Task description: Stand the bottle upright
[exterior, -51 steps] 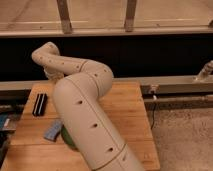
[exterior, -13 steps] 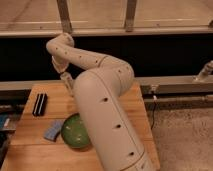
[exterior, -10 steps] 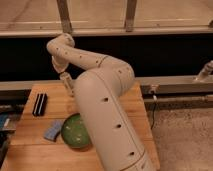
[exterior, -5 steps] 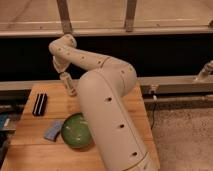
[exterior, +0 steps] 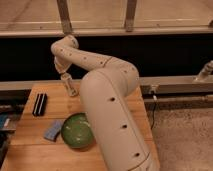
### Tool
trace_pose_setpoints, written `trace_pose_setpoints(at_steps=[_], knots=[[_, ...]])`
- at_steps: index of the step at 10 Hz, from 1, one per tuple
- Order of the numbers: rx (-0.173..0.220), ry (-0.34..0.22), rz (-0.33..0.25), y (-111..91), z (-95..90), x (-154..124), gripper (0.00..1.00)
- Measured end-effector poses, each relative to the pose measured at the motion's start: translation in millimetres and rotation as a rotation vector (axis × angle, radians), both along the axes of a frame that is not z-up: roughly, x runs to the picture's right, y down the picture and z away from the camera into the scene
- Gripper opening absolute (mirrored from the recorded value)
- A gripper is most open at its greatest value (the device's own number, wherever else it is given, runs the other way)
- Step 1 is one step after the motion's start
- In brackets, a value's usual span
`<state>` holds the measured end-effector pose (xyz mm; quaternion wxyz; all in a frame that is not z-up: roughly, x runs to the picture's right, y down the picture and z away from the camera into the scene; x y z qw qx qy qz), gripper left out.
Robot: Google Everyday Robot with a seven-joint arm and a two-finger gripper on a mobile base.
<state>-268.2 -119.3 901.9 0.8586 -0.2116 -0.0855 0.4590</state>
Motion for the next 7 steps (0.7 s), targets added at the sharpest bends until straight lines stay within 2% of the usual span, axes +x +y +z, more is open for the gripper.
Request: trace_pose_setpoints(at_steps=[1, 4, 6, 7], knots=[[-0.001, 0.002, 0.003, 1, -0.6, 2, 0.22], [0.001, 0.005, 0.013, 4, -1.7, 7, 0.43], [-0.001, 0.008, 0.016, 6, -2.3, 10, 0.43], [-0.003, 0.011, 0.018, 7, -3.0, 12, 0.48]])
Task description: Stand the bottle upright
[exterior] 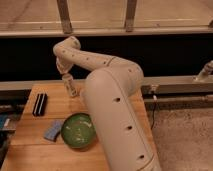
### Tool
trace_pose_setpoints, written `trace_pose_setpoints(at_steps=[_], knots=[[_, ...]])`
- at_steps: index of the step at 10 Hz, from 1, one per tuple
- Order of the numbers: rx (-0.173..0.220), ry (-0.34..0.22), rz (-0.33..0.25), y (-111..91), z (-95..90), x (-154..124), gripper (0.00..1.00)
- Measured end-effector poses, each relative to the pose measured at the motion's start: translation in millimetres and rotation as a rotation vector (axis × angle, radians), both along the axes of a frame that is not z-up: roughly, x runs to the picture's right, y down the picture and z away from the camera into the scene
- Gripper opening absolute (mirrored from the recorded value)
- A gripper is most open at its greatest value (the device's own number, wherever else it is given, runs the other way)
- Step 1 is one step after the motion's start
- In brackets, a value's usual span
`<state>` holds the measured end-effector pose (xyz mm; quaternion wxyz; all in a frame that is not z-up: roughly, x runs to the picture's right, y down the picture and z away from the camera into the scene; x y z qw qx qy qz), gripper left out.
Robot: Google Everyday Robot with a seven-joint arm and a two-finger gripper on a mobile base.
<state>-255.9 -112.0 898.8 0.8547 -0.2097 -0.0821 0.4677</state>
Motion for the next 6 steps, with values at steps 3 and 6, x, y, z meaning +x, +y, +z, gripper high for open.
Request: trace_pose_setpoints(at_steps=[3, 6], knots=[[-0.003, 0.009, 0.0, 2.9, -2.3, 5.5, 0.73], [0.01, 0.022, 0.001, -0.2, -7.7, 9.5, 0.74]])
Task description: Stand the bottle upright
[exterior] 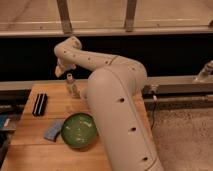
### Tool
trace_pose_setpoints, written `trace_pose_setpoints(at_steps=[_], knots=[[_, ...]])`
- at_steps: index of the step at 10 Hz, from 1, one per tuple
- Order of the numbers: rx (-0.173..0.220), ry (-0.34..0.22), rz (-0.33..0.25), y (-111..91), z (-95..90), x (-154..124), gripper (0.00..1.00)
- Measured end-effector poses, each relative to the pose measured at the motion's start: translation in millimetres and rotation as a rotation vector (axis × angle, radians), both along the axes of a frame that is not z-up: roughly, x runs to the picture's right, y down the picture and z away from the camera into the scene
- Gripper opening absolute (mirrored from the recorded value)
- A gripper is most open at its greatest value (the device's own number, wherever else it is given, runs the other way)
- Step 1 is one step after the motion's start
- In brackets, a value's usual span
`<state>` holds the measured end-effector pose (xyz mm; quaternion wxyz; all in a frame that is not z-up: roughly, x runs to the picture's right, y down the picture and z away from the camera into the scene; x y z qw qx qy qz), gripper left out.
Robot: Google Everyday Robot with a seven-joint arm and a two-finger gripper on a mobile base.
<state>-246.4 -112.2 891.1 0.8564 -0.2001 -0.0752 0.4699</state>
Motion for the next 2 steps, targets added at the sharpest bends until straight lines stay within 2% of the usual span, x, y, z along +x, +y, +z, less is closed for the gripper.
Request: trace_pose_setpoints(at_steps=[2], knots=[[0.001, -0.001, -0.001, 0.0, -0.3, -1.3, 0.74]])
